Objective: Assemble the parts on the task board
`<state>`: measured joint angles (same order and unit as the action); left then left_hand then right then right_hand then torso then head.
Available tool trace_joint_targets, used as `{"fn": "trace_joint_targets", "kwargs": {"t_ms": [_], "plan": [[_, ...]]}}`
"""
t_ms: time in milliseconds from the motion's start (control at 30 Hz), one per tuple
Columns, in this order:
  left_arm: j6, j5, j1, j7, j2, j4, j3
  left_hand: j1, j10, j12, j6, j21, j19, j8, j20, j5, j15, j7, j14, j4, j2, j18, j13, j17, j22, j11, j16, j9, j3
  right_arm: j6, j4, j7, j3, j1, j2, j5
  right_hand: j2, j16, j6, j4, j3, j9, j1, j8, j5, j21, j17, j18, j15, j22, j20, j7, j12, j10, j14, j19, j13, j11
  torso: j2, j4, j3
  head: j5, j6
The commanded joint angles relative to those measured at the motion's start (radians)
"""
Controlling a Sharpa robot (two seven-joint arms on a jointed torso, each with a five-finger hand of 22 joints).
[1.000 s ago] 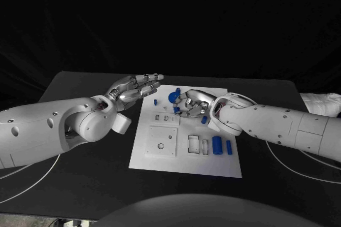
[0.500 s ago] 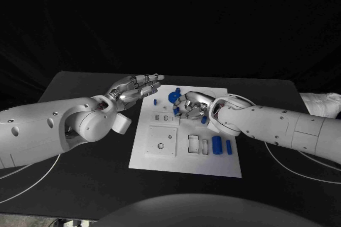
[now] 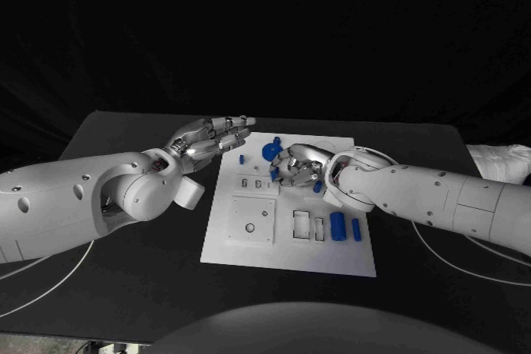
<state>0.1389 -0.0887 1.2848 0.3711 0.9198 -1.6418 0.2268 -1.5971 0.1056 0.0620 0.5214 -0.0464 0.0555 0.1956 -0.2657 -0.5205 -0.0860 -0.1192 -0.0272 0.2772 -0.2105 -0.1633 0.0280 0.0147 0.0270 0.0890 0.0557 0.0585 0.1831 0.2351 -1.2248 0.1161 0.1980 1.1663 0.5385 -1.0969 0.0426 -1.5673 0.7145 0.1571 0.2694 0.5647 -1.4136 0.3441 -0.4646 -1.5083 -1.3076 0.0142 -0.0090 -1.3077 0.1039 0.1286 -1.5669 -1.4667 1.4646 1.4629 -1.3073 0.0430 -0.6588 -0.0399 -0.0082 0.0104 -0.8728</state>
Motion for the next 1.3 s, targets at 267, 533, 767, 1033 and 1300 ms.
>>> {"fn": "trace_joint_targets", "kwargs": {"t_ms": [267, 533, 767, 1033, 1300], "plan": [[-0.019, -0.004, 0.0, -0.001, -0.002, -0.001, -0.001, -0.007, 0.001, 0.007, -0.001, -0.006, 0.001, 0.004, -0.008, -0.006, -0.005, -0.005, 0.001, 0.0, 0.0, -0.016, 0.001, 0.001, -0.004, 0.008, 0.004, 0.001, -0.004, -0.04, 0.003, -0.009, 0.0, -0.001, -0.004, -0.018, 0.012, -0.003, -0.019, -0.014, 0.0, -0.017, 0.009, -0.02, 0.039, 0.009, -0.263, 0.01, 0.009, -0.231, 0.009, 0.001, -0.004, -0.104, 0.106, 0.029, -0.263, 0.006, 0.0, -0.0002, 0.0001, 0.001, 0.0], [-0.018, -0.004, 0.0, -0.003, 0.0, -0.002, -0.001, -0.007, 0.001, 0.007, -0.001, -0.006, 0.001, 0.004, -0.008, -0.006, -0.005, -0.005, 0.001, 0.0, 0.0, -0.016, 0.001, 0.001, -0.004, 0.008, 0.004, 0.001, -0.004, -0.045, 0.003, -0.011, 0.0, -0.001, -0.004, -0.034, 0.028, -0.003, -0.096, -0.023, -0.018, -0.067, 0.027, -0.079, 0.166, 0.015, -0.263, 0.011, 0.01, -0.229, 0.01, -0.001, -0.004, -0.104, 0.106, 0.025, -0.263, 0.005, 0.0, -0.0001, 0.0001, 0.002, 0.0], [-0.016, -0.004, 0.001, -0.004, 0.001, -0.002, -0.001, -0.008, -0.001, 0.007, -0.002, -0.006, 0.0, 0.004, -0.008, -0.007, -0.005, -0.006, 0.002, 0.001, -0.002, -0.016, 0.0, 0.001, -0.005, 0.008, 0.004, 0.001, -0.007, -0.038, 0.003, -0.012, 0.0, -0.001, 0.0, -0.042, 0.027, -0.003, -0.145, -0.028, -0.041, -0.109, 0.036, -0.122, 0.236, 0.023, -0.263, 0.014, 0.009, -0.226, 0.009, -0.004, -0.004, -0.104, 0.106, 0.018, -0.263, 0.004, 0.0, 0.0003, 0.0003, 0.005, 0.0], [-0.011, -0.004, 0.001, -0.003, 0.003, -0.003, -0.001, -0.008, -0.001, 0.007, -0.002, -0.006, 0.0, 0.004, -0.008, -0.007, -0.005, -0.006, 0.002, 0.001, -0.002, -0.016, 0.0, 0.001, -0.005, 0.008, 0.004, 0.001, -0.007, -0.002, 0.002, 0.022, 0.0, 0.0, 0.006, -0.037, 0.027, -0.003, -0.174, -0.012, -0.087, -0.146, 0.067, -0.145, 0.344, 0.029, -0.263, 0.015, 0.001, -0.224, 0.003, -0.018, -0.004, -0.104, 0.106, 0.014, -0.263, -0.007, 0.0, 0.0004, 0.0006, 0.006, 0.0], [-0.006, -0.004, 0.001, -0.001, 0.005, -0.004, -0.001, -0.009, -0.003, 0.007, -0.004, -0.005, -0.001, 0.003, -0.008, -0.007, -0.004, -0.005, 0.003, 0.001, -0.001, -0.016, 0.0, 0.001, -0.005, 0.008, 0.002, 0.001, -0.007, 0.056, -0.02, 0.069, 0.0, 0.012, 0.024, -0.03, 0.071, -0.003, -0.201, 0.046, -0.147, -0.185, 0.098, -0.164, 0.414, 0.05, -0.263, 0.021, -0.006, -0.217, -0.005, -0.026, -0.004, -0.104, 0.106, -0.006, -0.263, -0.014, 0.0, -0.0001, 0.0005, 0.005, 0.0]]}}
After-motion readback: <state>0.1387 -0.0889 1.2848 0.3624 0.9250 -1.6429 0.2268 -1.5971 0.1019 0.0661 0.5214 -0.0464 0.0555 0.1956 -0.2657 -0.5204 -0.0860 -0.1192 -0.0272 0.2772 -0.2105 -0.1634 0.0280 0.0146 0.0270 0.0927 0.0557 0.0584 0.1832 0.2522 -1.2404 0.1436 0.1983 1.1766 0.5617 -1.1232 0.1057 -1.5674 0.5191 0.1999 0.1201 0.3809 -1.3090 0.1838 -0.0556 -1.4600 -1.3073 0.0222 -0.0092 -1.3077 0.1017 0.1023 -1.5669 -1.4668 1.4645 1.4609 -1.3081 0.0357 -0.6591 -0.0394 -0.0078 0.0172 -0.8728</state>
